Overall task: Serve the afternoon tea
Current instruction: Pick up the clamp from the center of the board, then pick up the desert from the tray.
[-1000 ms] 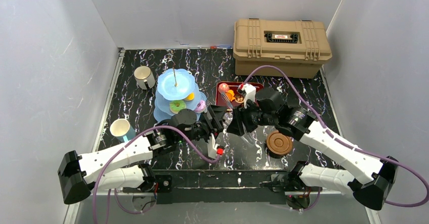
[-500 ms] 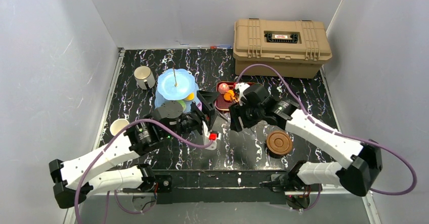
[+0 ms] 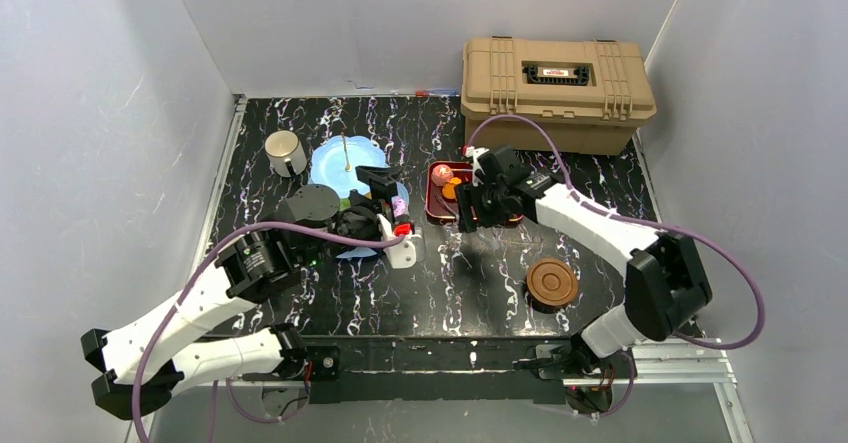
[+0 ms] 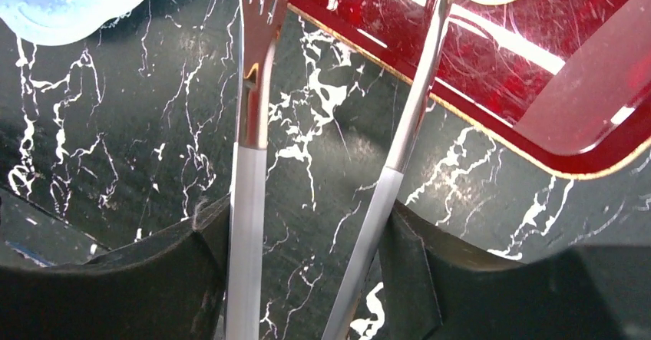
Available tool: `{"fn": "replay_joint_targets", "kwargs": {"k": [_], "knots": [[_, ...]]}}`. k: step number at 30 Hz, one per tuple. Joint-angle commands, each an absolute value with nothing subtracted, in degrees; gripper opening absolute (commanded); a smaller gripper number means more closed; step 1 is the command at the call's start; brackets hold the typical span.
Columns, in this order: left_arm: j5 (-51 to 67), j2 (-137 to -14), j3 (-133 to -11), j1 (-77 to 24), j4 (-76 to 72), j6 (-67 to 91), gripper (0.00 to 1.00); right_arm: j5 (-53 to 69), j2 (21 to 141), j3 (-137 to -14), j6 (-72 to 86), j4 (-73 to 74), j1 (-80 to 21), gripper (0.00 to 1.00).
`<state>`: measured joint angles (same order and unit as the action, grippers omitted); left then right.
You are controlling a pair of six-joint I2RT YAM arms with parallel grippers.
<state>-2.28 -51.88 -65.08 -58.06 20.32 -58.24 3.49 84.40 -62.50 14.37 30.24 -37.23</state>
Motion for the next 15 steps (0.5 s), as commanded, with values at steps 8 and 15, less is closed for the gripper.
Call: {"fn": "replay_joint_targets", "kwargs": {"k": [8,15], "knots": [[-4.5,-48.6,-66.4,-57.9,24.1,-55.9,0.82,5.4,92.7,-68.0,11.2,25.2,-34.6,0.71],[-4.4,-48.0,-66.9,-57.8,25.3,-55.4,0.81,5.5,96.2,-68.6,10.4,26.0,-34.3,0.59]]}}
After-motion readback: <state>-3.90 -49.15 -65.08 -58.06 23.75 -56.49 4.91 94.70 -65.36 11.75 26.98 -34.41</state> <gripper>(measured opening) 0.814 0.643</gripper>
